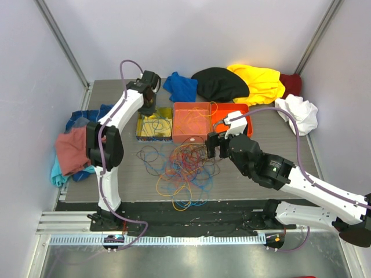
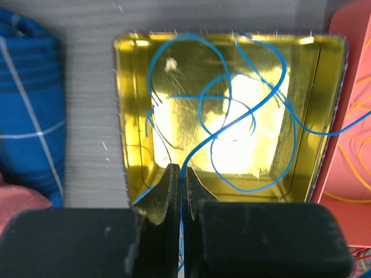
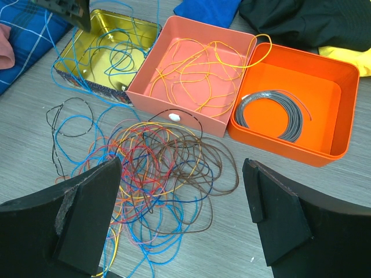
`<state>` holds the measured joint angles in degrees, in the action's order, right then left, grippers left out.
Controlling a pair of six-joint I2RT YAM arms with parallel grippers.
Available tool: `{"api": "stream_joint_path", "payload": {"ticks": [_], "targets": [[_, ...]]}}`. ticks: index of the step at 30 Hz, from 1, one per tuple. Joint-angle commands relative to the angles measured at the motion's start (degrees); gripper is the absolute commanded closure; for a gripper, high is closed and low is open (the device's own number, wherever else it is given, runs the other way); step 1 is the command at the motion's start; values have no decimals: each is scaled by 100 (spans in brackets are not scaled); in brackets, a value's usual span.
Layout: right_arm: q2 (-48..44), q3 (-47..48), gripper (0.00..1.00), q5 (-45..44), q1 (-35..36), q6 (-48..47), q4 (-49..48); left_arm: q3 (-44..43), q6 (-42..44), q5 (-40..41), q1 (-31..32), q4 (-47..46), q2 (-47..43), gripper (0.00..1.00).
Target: Untangle the cables
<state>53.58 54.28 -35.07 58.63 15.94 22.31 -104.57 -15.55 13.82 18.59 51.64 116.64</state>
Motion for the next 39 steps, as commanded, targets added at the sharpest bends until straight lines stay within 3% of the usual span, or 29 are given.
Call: {"api": "stream_joint_path", "payload": {"ticks": [1, 7, 21, 31, 39], "targets": [[-120, -5, 5, -88, -36, -4, -147, -599, 184, 50, -119, 250, -1, 100], [-32, 21, 5, -61, -45, -13, -147, -836, 316, 226, -136, 171, -150, 100], [29, 39, 5, -44, -71, -30, -112, -1856, 430, 200, -259, 224, 429, 100], [38, 3, 5, -35, -106, -30, -86, -1478, 448, 348, -277, -461, 509, 100], [126, 12, 5, -35, -150, -39, -68, -1847, 334, 173, -268, -558, 412, 100]]}}
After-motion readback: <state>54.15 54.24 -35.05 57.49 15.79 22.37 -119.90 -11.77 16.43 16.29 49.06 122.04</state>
